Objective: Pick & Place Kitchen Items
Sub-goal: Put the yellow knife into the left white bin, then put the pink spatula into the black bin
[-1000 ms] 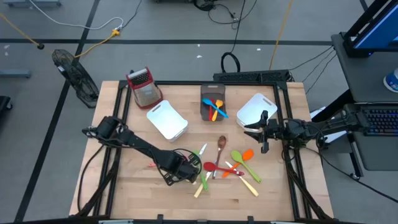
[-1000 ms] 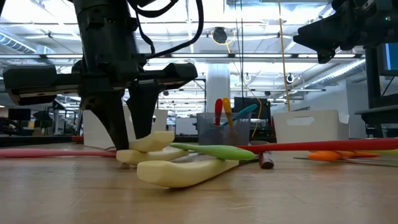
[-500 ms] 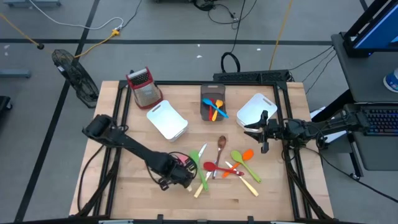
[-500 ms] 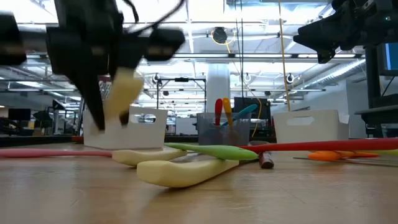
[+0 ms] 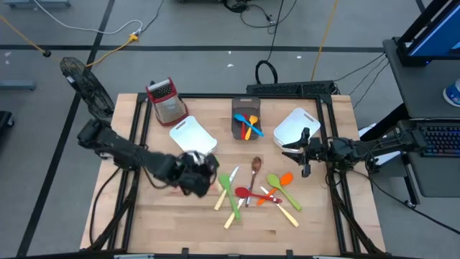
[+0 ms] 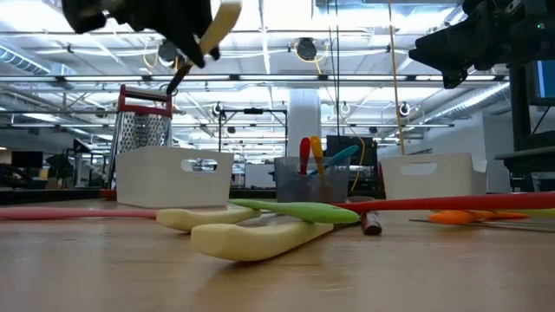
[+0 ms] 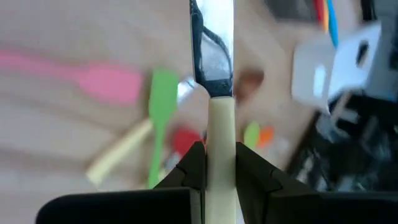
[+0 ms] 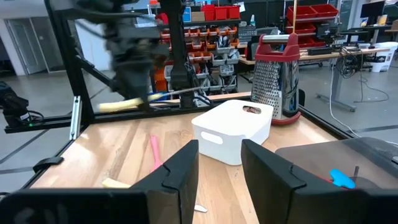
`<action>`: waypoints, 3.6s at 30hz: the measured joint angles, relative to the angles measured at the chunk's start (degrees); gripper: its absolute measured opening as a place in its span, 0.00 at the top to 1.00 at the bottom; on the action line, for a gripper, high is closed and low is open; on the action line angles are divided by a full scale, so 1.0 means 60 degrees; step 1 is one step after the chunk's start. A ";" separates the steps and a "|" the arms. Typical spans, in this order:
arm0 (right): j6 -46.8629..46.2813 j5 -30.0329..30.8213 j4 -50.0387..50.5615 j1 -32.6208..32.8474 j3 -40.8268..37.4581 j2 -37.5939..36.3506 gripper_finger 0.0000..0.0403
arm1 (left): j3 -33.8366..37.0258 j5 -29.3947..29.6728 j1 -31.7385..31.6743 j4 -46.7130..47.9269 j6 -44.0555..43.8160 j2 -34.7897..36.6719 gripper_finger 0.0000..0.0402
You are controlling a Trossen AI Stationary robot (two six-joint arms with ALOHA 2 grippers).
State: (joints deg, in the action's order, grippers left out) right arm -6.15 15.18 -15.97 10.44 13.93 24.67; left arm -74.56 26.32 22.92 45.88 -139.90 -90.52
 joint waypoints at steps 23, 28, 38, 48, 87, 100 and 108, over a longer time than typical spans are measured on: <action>0.0000 -0.0033 0.0000 0.0000 0.0000 -0.0004 0.72 | 0.0580 -0.5502 -0.5480 0.2791 0.4425 0.1283 0.88; 0.0000 -0.0033 0.0000 0.0000 0.0000 -0.0004 0.72 | 0.1161 -0.6578 -0.5940 0.2497 0.4738 0.1275 0.88; 0.0000 -0.0033 0.0000 0.0000 0.0000 0.0000 0.72 | 0.3044 -0.7395 -0.6213 -0.0747 0.4294 0.1268 0.88; 0.0000 -0.0033 -0.0003 0.0000 0.0000 0.0000 0.72 | 0.3869 -0.7513 -0.6322 -0.0938 0.4037 0.1297 0.88; -0.0040 -0.0040 0.0000 0.0000 0.0000 -0.0004 0.72 | 0.3531 -0.6083 -0.6455 -0.0948 0.5034 0.2305 0.43; -0.0033 -0.0036 0.0002 0.0001 0.0000 0.0002 0.72 | 0.2295 -0.3366 -0.4956 -0.1332 0.6250 0.3492 0.43; 0.0463 -0.0033 0.0001 0.0001 0.0000 0.0004 0.72 | 0.2018 -0.1888 -0.3230 -0.3674 0.7332 0.3196 0.43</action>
State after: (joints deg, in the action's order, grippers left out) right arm -3.37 14.98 -15.96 10.44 13.93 24.69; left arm -62.46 14.99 3.55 23.83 -95.90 -71.34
